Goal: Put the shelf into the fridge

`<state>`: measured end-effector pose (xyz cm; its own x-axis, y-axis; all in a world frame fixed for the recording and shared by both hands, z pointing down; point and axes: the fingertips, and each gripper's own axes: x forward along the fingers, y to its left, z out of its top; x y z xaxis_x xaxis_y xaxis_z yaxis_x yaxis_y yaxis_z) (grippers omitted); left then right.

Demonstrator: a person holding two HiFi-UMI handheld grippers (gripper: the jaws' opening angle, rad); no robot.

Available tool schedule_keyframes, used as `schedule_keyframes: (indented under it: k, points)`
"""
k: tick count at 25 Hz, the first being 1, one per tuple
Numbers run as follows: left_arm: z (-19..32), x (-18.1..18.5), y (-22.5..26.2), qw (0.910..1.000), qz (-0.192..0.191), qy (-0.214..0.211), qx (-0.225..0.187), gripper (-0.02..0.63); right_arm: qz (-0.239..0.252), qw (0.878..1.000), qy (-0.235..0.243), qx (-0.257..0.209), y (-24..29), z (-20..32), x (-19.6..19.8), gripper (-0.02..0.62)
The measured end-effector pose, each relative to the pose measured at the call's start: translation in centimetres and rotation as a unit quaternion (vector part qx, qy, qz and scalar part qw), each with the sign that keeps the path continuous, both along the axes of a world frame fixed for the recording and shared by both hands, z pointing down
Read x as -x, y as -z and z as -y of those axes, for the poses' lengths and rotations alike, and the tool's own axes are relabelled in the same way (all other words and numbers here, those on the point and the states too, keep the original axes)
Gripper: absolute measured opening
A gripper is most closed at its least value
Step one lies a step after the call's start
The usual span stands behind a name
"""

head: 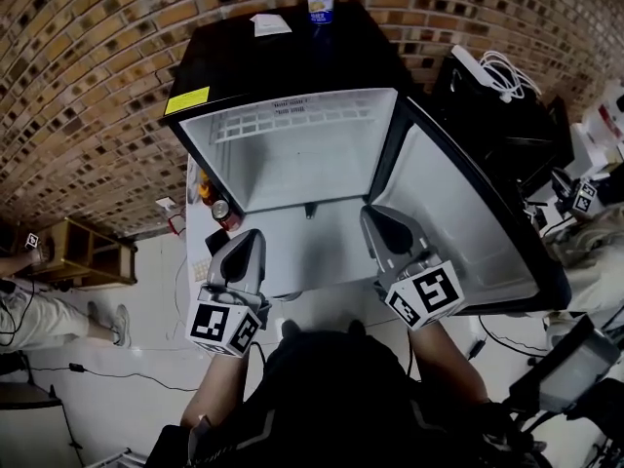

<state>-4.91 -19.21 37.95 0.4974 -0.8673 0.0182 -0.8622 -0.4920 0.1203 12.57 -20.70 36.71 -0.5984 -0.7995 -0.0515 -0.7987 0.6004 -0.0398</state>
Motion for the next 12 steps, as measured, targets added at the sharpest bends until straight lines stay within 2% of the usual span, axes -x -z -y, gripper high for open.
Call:
schedule_keyframes:
  k: [4,12]
  points:
    - [0.5,1.0,0.7,0.9999,-0.011,0.001,-0.005,0.002,-0.015,1.000,-0.015,-0.002,0.1,0.5,0.4,0.006]
    - [0.1,3.0,2.2,0.9999,-0.012,-0.007,-0.001,0.002,0.003,0.999,-0.032,0.028,1.4,-0.1,0.5,0.006]
